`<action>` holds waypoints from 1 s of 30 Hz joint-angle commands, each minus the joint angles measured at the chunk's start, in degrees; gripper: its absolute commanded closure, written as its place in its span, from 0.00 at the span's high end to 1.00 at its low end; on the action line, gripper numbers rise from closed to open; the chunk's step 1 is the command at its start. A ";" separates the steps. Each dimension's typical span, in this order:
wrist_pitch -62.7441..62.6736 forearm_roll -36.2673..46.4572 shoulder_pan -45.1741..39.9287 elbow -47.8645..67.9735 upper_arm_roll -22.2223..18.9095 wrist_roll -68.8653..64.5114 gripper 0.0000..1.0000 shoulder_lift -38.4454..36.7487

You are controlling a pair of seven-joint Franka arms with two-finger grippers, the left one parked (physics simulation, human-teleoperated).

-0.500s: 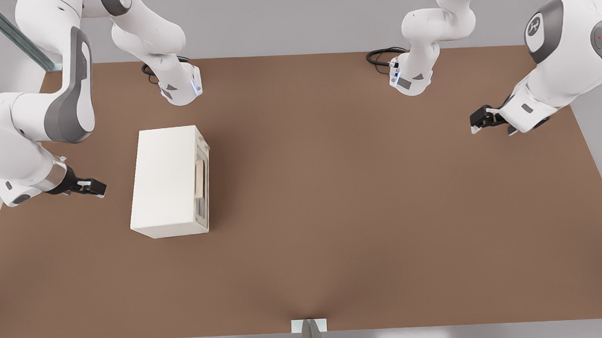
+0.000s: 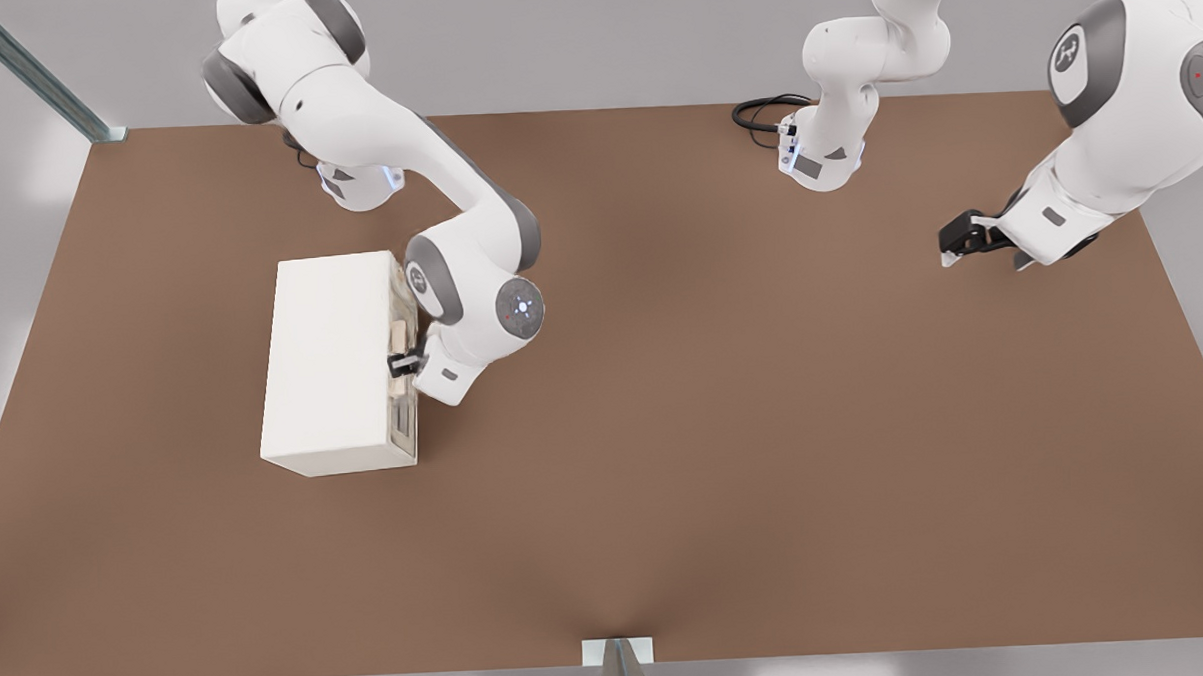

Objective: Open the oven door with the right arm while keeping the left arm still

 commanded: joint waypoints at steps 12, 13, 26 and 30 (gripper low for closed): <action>-14.93 -5.26 0.87 0.49 -0.40 36.36 0.21 7.06; -14.75 -5.26 0.87 0.49 -0.40 36.36 0.21 7.32; -13.26 -5.26 1.31 0.40 -0.31 36.36 0.21 10.66; -13.08 -5.26 1.31 0.05 -0.31 36.36 0.21 10.66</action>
